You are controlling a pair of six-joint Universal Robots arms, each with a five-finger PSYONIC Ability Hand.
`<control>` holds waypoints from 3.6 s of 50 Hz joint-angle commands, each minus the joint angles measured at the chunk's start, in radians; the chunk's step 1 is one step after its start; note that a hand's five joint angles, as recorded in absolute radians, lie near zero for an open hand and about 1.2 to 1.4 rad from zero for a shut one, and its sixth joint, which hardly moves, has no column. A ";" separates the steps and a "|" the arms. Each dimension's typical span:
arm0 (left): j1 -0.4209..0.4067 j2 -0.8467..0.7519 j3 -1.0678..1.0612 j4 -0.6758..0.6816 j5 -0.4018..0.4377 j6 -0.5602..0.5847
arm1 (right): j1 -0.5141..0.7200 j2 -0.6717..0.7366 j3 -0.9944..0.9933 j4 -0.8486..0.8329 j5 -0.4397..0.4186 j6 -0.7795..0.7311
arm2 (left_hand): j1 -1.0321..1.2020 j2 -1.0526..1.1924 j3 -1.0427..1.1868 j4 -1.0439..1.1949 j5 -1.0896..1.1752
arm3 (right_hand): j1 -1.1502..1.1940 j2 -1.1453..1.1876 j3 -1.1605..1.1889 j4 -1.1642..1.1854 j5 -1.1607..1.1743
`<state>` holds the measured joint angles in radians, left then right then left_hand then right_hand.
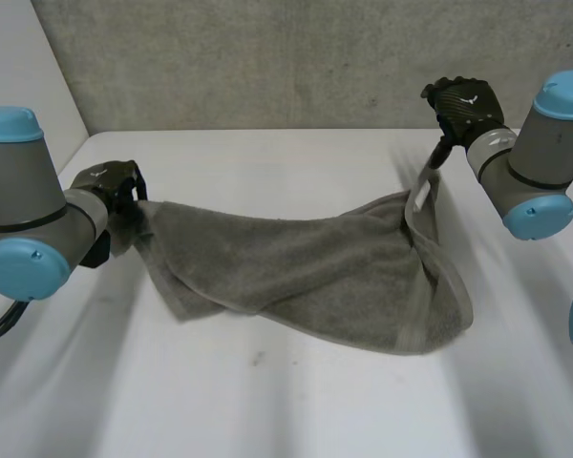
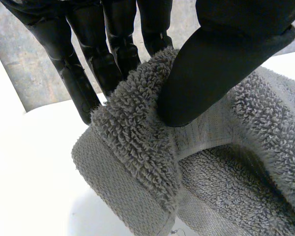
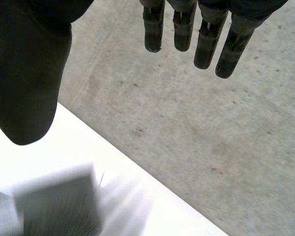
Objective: Fold the towel.
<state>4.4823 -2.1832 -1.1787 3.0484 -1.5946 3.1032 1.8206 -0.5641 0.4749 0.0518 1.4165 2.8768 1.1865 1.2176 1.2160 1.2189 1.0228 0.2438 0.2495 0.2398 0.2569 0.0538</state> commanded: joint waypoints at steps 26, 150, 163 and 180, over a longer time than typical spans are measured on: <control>0.003 0.238 -0.334 0.121 0.007 0.017 | 0.006 -0.772 1.350 -0.096 -0.142 -0.190 | 0.210 0.179 0.180 0.177 0.199 | 0.258 0.252 0.262 0.245 0.274; 0.006 0.195 -0.484 0.165 0.038 0.210 | -0.112 -0.592 1.188 -0.072 -0.183 -0.321 | -0.825 -0.856 -0.855 -0.858 -0.836 | 1.152 1.147 1.156 1.139 1.168; -0.012 0.390 -0.680 0.178 0.051 0.210 | -0.202 -0.668 1.194 -0.093 -0.180 -0.197 | -0.976 -1.007 -1.006 -1.008 -0.987 | 1.152 1.147 1.156 1.139 1.168; 0.001 0.456 -0.871 0.178 0.222 0.386 | -0.204 -0.665 1.205 -0.093 -0.186 -0.198 | -0.600 -0.632 -0.630 -0.633 -0.611 | 1.152 1.147 1.156 1.139 1.168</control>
<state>4.4718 -1.7185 -2.0043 3.2285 -1.4192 3.3521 1.6139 -1.2307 1.6757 -0.0414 1.2363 2.6787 0.4540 0.4539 0.4545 0.4544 0.2782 1.3196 1.3217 1.3196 1.3400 1.1603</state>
